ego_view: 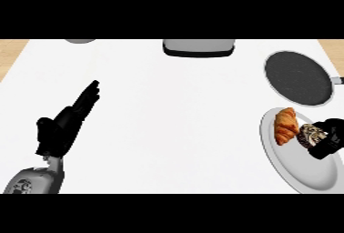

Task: Pick the cupcake from the plate and place it in the pan

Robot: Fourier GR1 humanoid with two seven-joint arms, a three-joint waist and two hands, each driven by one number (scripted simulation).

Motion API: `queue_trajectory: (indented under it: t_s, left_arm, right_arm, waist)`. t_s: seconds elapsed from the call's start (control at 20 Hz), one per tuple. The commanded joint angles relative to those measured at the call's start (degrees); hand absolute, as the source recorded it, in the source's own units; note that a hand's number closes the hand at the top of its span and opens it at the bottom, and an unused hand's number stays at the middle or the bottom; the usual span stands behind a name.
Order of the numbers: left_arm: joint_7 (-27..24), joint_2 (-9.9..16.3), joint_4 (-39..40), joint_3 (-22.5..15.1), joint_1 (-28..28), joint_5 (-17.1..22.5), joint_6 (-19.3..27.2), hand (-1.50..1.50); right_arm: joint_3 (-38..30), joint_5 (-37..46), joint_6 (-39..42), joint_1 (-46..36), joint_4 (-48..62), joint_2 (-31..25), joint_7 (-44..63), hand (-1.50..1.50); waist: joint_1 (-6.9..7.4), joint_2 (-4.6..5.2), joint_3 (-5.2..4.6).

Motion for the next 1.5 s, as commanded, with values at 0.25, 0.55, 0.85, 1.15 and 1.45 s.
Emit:
queue_trajectory:
  t_s: [0.25,0.55,0.85,1.15,1.45]
  left_arm:
    - [0.39,-2.73,1.37,-0.68,-2.12,-3.12,1.67,0.00]
    - [2.21,-2.82,-0.70,-0.17,-0.77,-3.30,0.36,0.00]
    - [-0.05,-2.85,0.82,0.34,1.60,-2.22,0.33,0.00]
    - [0.96,-1.54,0.47,2.89,1.30,-0.93,0.18,0.00]
    - [-1.26,-1.37,-1.91,1.69,4.27,-1.66,-1.59,0.00]
  right_arm:
    - [-1.19,0.76,1.34,3.42,-7.44,2.57,5.36,1.50]
    - [-5.27,5.88,-1.70,2.86,-15.64,-0.18,6.48,1.50]
    - [5.14,17.39,-7.43,-2.96,-38.30,1.42,-21.00,1.50]
    - [0.66,27.56,-21.79,2.53,-54.33,-1.34,-29.36,1.50]
    - [-2.87,35.57,-31.84,21.08,-63.89,1.36,-29.23,1.50]
  waist:
    - [-0.39,0.40,1.03]
    - [-0.45,0.35,1.02]
    - [-1.15,-1.37,1.03]
    - [-3.88,-0.64,1.23]
    - [-1.38,0.15,1.11]
